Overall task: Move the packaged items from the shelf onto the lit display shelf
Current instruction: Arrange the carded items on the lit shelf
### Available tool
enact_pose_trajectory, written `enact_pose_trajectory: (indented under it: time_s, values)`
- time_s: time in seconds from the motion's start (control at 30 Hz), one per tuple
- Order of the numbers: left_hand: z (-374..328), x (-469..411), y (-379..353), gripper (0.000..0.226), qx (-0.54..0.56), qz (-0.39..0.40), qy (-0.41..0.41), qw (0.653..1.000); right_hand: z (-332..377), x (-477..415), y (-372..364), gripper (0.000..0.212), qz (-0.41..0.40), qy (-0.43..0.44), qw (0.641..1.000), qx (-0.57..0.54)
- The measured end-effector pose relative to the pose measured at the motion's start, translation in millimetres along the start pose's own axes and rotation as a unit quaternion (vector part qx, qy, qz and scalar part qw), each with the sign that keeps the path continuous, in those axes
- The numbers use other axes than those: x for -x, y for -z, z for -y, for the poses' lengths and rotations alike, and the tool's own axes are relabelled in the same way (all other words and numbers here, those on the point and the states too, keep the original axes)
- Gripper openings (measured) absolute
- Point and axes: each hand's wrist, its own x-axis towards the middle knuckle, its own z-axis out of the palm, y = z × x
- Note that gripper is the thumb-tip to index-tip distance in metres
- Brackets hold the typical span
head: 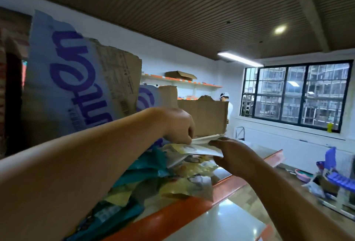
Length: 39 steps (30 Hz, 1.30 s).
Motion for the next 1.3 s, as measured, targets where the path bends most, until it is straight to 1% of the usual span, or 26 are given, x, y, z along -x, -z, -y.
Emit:
enact_pose_trajectory:
  time_s: [0.13, 0.17, 0.27, 0.33, 0.4, 0.5, 0.53, 0.6, 0.63, 0.67, 0.73, 0.8, 0.9, 0.97, 1.07, 1.17, 1.23, 1.3]
  values:
    - [-13, -41, -16, 0.036, 0.010, 0.063, 0.047, 0.997, -27, -49, -31, 0.068, 0.052, 0.050, 0.997, -0.018]
    - [-15, -48, -22, 0.038, 0.019, 0.076, 0.057, 0.995, -30, -58, -35, 0.067, 0.069, 0.066, 0.995, -0.024]
    - [-19, -75, -38, 0.047, 0.045, 0.099, 0.099, 0.989, -40, -81, -40, 0.050, 0.130, 0.102, 0.986, -0.021]
    - [-23, -88, -50, 0.047, 0.075, 0.111, 0.121, 0.984, -45, -90, -48, 0.043, 0.157, 0.126, 0.979, -0.022]
    - [-30, -99, -61, 0.040, 0.089, 0.107, 0.132, 0.981, -54, -96, -58, 0.042, 0.157, 0.145, 0.976, -0.034]
    - [-34, -99, -77, 0.019, 0.080, 0.050, 0.154, 0.984, -67, -107, -66, 0.041, 0.143, 0.165, 0.975, -0.042]
    - [-34, -97, -80, 0.022, 0.086, 0.032, 0.164, 0.982, -71, -110, -66, 0.039, 0.140, 0.180, 0.972, -0.052]
    - [-33, -94, -84, 0.033, 0.096, 0.017, 0.179, 0.979, -76, -118, -64, 0.023, 0.137, 0.215, 0.964, -0.078]
    - [-32, -93, -84, 0.037, 0.102, 0.011, 0.184, 0.978, -77, -121, -62, 0.015, 0.127, 0.232, 0.961, -0.086]
    - [-32, -91, -84, 0.040, 0.114, 0.001, 0.187, 0.976, -77, -122, -57, 0.014, 0.110, 0.245, 0.960, -0.085]
    - [-33, -89, -85, 0.040, 0.144, -0.040, 0.187, 0.971, -79, -125, -46, 0.020, 0.042, 0.276, 0.959, -0.055]
    - [-32, -90, -85, 0.034, 0.144, -0.092, 0.199, 0.965, -83, -128, -38, 0.020, -0.036, 0.287, 0.956, -0.038]
    - [-30, -88, -80, 0.038, 0.103, -0.161, 0.225, 0.956, -82, -130, -37, 0.012, -0.129, 0.282, 0.948, -0.079]
    - [-30, -87, -74, 0.042, 0.074, -0.185, 0.234, 0.951, -83, -135, -46, 0.019, -0.185, 0.282, 0.933, -0.122]
    - [-28, -84, -70, 0.044, 0.055, -0.209, 0.248, 0.944, -87, -140, -53, 0.023, -0.233, 0.276, 0.912, -0.192]
    - [-23, -78, -68, 0.045, 0.091, -0.248, 0.247, 0.932, -88, -137, -53, 0.025, -0.278, 0.260, 0.895, -0.234]
    - [-20, -74, -66, 0.048, 0.106, -0.240, 0.237, 0.935, -88, -134, -52, 0.029, -0.292, 0.258, 0.887, -0.247]
    - [-17, -70, -65, 0.053, 0.123, -0.210, 0.232, 0.942, -88, -132, -54, 0.031, -0.309, 0.265, 0.881, -0.242]
